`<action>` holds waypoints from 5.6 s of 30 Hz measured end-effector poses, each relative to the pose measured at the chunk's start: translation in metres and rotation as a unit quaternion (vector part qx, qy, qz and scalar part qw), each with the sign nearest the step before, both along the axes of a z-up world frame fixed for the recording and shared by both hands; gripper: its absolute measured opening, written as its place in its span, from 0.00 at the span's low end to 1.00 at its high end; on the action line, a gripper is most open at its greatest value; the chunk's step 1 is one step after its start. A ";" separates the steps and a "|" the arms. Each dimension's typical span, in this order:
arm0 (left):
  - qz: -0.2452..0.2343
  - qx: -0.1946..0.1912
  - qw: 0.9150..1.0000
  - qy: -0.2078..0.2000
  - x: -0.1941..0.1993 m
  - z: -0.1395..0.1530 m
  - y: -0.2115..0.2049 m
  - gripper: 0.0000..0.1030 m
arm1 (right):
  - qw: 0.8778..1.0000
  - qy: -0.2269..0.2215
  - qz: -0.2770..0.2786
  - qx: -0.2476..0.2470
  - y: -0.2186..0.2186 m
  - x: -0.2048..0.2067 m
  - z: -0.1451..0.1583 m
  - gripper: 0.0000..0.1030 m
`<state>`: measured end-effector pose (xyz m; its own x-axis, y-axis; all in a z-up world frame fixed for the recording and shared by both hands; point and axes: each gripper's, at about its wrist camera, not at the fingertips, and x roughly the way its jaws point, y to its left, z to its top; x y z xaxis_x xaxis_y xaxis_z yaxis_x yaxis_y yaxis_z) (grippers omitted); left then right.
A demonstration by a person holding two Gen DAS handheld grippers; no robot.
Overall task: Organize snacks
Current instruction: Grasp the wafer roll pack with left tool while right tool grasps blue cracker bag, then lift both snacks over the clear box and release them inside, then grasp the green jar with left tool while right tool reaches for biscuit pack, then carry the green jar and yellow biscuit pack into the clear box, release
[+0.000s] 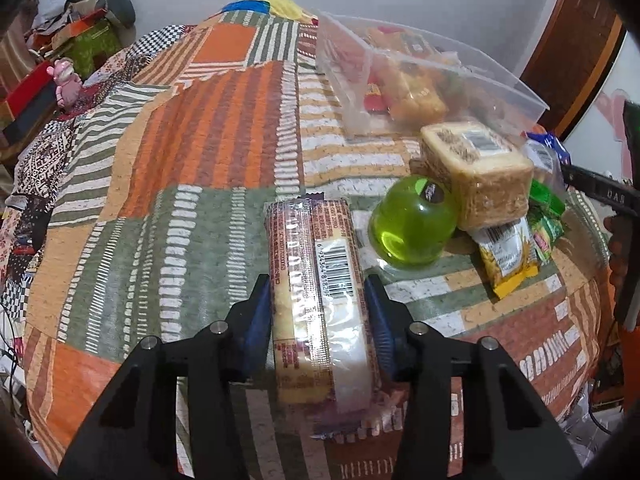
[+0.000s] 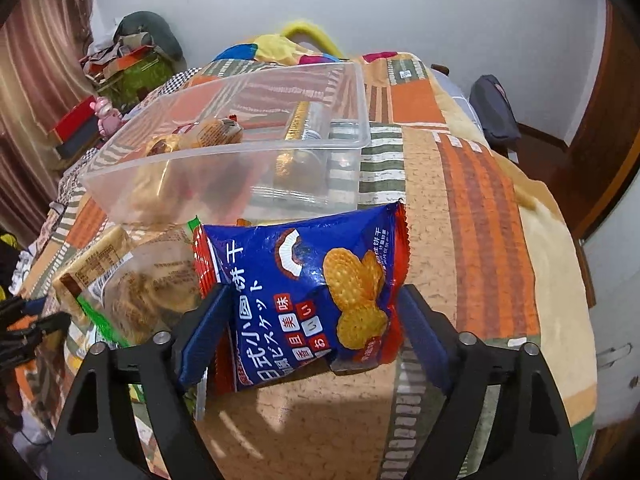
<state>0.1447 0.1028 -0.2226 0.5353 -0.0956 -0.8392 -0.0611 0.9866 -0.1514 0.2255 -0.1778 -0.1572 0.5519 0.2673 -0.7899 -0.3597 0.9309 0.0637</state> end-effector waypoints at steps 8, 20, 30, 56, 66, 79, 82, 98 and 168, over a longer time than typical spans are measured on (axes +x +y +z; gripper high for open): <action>0.015 0.003 0.999 -0.038 0.005 0.033 0.004 0.44 | 1.000 -0.009 0.007 0.006 -0.003 -0.006 0.005 0.52; 0.008 -0.005 0.995 -0.095 0.031 0.082 -0.009 0.45 | 1.000 -0.025 0.003 0.012 -0.006 -0.012 0.019 0.47; -0.005 0.001 0.991 -0.135 0.067 0.114 -0.025 0.45 | 0.996 -0.084 -0.001 0.036 -0.005 -0.010 0.065 0.47; -0.008 0.019 0.995 -0.102 0.188 0.082 -0.041 0.45 | 0.998 -0.053 0.016 0.030 0.067 0.084 0.045 0.47; -0.014 0.025 0.995 -0.093 0.191 0.072 -0.047 0.45 | 0.999 -0.035 0.012 0.020 0.059 0.088 0.037 0.52; -0.032 0.029 0.993 -0.111 0.152 0.099 -0.051 0.55 | 0.999 -0.045 0.018 0.025 0.041 0.058 0.056 0.65; -0.033 0.029 0.993 -0.110 0.138 0.102 -0.046 0.57 | 0.998 -0.055 0.017 0.028 0.029 0.045 0.063 0.69; -0.030 0.030 0.998 -0.047 0.057 0.058 -0.021 0.59 | 0.999 -0.036 -0.012 0.009 -0.022 -0.001 0.045 0.75; 0.008 0.006 0.999 -0.052 0.027 0.030 -0.004 0.47 | 0.996 0.045 0.067 -0.034 -0.007 -0.010 -0.015 0.32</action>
<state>0.1719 0.0987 -0.1923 0.6212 -0.0759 -0.7800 -0.0615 0.9875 -0.1451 0.2156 -0.1846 -0.1719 0.4411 0.2787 -0.8531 -0.4775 0.8777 0.0398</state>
